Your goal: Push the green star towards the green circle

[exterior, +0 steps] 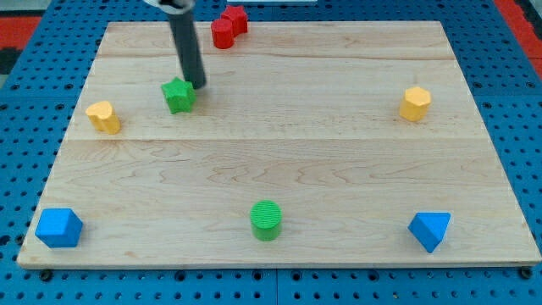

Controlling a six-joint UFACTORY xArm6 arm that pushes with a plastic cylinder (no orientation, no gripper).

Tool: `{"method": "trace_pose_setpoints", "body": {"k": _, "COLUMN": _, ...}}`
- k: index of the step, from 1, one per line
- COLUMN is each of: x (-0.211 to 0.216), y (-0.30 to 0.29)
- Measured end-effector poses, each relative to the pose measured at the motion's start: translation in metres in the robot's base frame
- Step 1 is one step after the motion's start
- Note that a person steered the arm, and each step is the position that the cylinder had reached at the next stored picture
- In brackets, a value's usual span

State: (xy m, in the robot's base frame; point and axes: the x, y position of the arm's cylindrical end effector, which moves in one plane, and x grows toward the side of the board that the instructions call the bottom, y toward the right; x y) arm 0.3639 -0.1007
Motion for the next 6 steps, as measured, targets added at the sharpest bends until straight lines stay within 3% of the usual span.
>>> {"method": "trace_pose_setpoints", "body": {"k": 1, "x": 0.038, "y": -0.02}}
{"method": "trace_pose_setpoints", "body": {"k": 2, "x": -0.028, "y": 0.005}}
{"method": "trace_pose_setpoints", "body": {"k": 3, "x": -0.036, "y": -0.067}}
{"method": "trace_pose_setpoints", "body": {"k": 5, "x": 0.052, "y": -0.037}}
{"method": "trace_pose_setpoints", "body": {"k": 6, "x": 0.017, "y": -0.055}}
